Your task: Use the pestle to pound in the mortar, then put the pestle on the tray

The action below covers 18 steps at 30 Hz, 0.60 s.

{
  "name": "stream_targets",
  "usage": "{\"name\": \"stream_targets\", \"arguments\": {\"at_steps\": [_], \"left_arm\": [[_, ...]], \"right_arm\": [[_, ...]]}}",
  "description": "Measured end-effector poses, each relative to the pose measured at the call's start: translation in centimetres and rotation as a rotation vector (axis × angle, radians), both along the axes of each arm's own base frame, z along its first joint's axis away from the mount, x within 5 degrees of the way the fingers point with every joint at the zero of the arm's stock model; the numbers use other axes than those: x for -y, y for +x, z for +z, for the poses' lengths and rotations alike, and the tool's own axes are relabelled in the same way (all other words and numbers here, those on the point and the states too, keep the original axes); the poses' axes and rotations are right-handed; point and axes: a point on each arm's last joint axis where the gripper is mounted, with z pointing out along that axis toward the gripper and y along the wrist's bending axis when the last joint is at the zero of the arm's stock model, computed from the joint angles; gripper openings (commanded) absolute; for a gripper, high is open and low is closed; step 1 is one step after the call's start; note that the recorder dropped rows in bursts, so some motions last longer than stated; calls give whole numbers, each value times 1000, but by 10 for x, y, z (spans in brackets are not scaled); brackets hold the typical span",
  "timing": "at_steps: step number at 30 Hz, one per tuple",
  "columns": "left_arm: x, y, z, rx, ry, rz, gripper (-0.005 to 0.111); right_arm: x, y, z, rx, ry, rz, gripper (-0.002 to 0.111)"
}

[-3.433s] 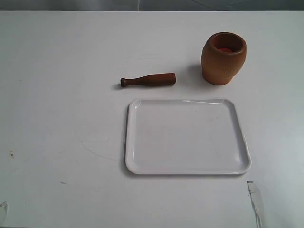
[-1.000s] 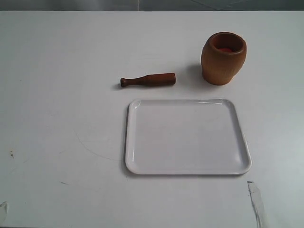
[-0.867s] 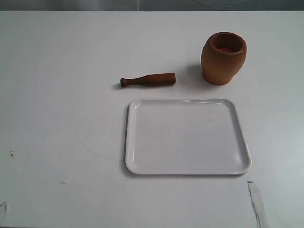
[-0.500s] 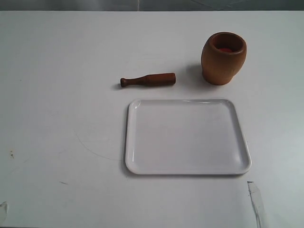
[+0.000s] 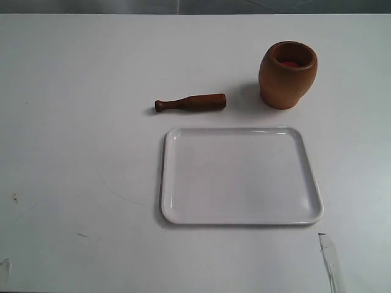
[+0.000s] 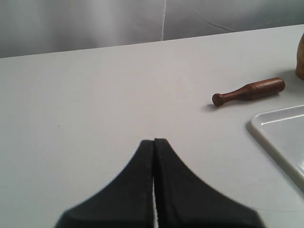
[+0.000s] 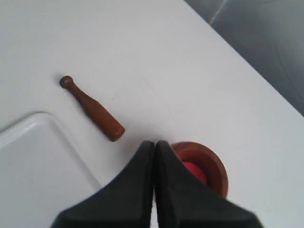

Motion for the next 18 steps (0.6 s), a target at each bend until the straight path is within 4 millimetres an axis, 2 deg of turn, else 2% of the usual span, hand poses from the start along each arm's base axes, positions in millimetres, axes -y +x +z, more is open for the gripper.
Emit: {"name": "stream_targets", "arguments": {"at_steps": [4, 9, 12, 18], "left_arm": [[0, 0, 0, 0, 0, 0, 0], [0, 0, 0, 0, 0, 0, 0], [0, 0, 0, 0, 0, 0, 0], [0, 0, 0, 0, 0, 0, 0]], "right_arm": [[-36, 36, -30, -72, -43, 90, 0], [-89, 62, -71, -135, -166, 234, 0], [-121, 69, -96, -165, -248, 325, 0], [-168, 66, -144, -226, -381, 467, 0]]}}
